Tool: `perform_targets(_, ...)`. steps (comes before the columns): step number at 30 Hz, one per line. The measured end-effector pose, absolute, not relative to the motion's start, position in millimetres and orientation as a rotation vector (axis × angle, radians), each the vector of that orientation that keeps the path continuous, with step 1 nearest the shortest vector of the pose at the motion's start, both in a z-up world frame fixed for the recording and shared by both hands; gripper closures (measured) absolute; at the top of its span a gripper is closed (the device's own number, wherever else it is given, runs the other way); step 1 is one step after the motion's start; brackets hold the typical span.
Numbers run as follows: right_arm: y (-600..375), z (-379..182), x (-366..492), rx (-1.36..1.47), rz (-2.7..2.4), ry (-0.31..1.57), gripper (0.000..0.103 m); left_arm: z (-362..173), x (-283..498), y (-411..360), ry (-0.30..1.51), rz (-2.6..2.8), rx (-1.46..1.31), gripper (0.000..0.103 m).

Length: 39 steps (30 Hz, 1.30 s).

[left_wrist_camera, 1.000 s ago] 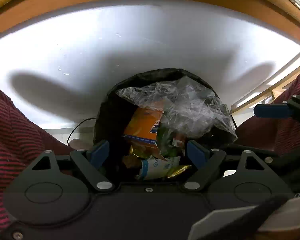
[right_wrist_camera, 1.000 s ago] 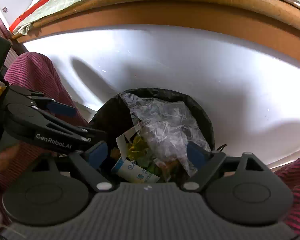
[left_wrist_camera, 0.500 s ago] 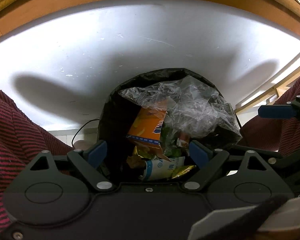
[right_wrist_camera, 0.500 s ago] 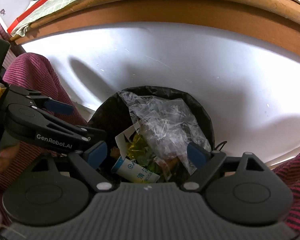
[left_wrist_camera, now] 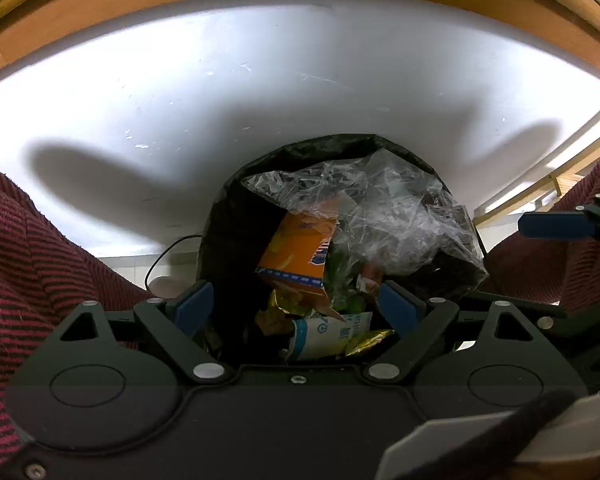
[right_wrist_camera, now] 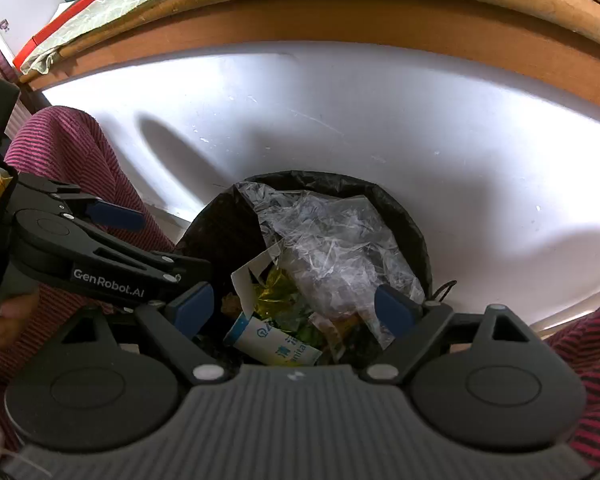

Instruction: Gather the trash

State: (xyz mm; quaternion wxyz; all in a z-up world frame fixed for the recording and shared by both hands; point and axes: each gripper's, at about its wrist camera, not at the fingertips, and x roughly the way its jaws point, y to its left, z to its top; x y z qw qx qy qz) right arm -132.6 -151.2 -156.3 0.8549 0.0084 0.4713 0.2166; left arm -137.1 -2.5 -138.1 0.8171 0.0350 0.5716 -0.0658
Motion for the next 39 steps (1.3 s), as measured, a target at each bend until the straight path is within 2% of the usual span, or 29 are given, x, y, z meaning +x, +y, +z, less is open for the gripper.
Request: perform_targets(39, -148.3, -158.1, -133.0, 0.019, 0.457, 0.993, 0.009, -139.3, -135.5, -0.1, 1.225, -0.133, 0.076, 0.014)
